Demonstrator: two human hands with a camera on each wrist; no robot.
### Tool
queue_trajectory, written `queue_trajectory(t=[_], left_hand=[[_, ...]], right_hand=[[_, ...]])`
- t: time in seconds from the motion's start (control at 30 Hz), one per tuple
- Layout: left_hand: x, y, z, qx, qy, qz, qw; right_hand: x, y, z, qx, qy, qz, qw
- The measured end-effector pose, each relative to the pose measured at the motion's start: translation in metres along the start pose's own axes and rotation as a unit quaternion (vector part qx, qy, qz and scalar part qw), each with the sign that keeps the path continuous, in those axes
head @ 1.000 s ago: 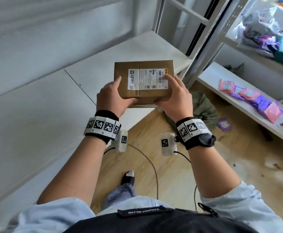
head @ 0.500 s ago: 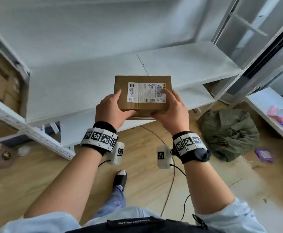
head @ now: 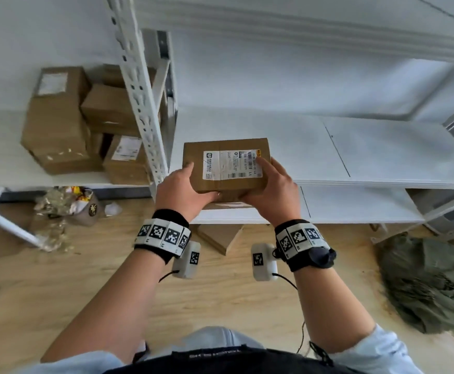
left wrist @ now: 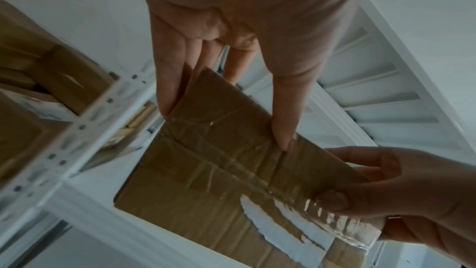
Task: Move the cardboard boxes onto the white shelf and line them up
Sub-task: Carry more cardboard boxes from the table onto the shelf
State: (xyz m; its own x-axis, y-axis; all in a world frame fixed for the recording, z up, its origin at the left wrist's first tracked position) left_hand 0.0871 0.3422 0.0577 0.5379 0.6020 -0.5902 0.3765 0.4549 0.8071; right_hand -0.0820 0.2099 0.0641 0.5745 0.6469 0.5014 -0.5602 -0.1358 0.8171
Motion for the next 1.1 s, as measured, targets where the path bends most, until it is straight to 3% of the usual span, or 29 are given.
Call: queue_trajectory(t=[0.2,0.47,0.77,1.1], left_hand=[[0.11,0.084,0.03,0.013,0.026,-0.013,0.999],[0.221,0.176,0.074,-0.033,0.038,0.012,0.999],[0.266,0.238,0.15,-0.113,0.049,0.013,0.992],[0.291,0.282,0.307,-0.128,0.087,0.052,0.987]], right_hand=[[0.117,-0.084,0.007,0.019,-0.002,-0.009,1.0],[0.247,-0.156,0.022,0.027,0.006,0.011,1.0],[0.318,-0.209,0.113,0.022,0.059,0.015,0.998],[0.368,-0.279,0.271,0.061,0.085,0.057,0.993]])
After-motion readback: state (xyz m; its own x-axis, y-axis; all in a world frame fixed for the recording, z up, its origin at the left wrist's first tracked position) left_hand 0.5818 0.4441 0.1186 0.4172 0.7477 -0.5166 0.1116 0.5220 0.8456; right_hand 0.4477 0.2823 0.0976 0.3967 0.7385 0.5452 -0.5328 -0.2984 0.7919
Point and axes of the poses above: each hand's wrist, its own z-axis towards the middle knuckle, its own y-axis out of the back of the hand, x = y × z, the point moved 4 cm from there along z, towards the middle knuckle, and after that the axes turned 5 degrees about y, right-handed, at the moved point
